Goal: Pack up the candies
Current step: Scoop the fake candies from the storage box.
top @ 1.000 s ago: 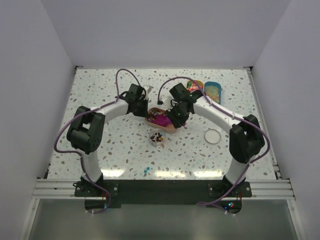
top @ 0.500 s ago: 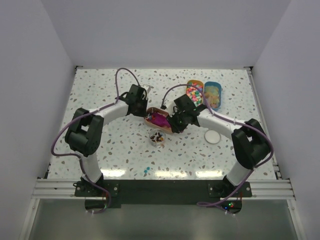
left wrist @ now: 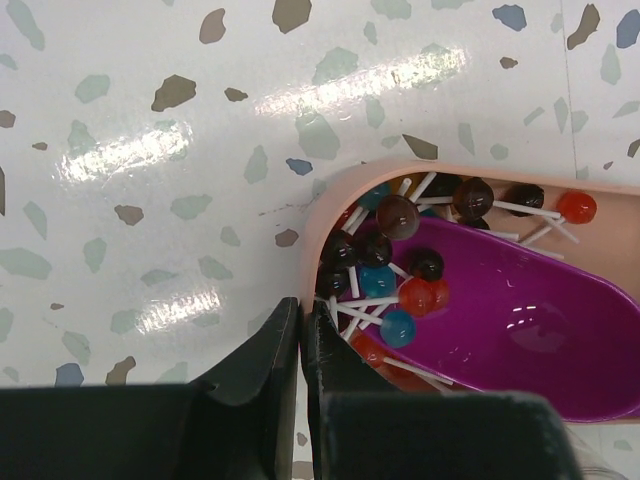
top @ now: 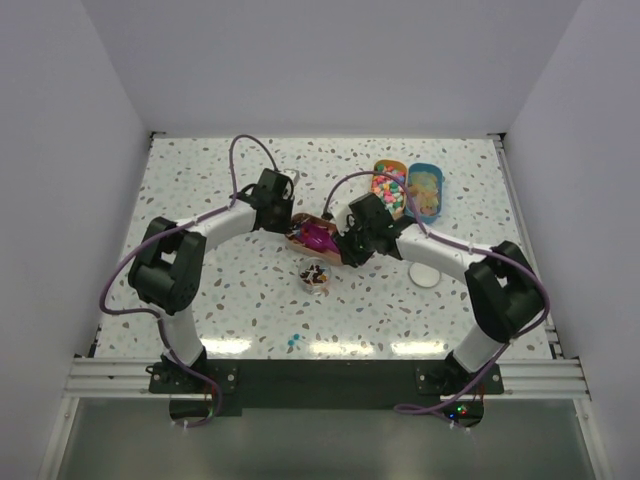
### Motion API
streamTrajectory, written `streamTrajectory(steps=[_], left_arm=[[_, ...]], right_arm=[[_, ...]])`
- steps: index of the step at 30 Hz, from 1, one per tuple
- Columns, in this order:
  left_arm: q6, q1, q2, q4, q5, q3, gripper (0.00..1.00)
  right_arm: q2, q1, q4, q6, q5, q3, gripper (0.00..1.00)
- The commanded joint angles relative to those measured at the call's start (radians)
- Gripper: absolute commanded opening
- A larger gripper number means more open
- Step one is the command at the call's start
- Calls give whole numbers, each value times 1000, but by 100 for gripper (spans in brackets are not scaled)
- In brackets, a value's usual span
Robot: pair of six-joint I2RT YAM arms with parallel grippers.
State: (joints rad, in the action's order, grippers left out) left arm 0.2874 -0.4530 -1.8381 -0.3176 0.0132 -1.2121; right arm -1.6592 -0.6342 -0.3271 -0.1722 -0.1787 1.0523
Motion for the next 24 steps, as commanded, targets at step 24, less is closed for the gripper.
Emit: streamTrajectory(steps=[24], left_arm=[[25,34,74,44,-33,-21,38]], right_arm=[[223,27,19,-4,44,-130,0]])
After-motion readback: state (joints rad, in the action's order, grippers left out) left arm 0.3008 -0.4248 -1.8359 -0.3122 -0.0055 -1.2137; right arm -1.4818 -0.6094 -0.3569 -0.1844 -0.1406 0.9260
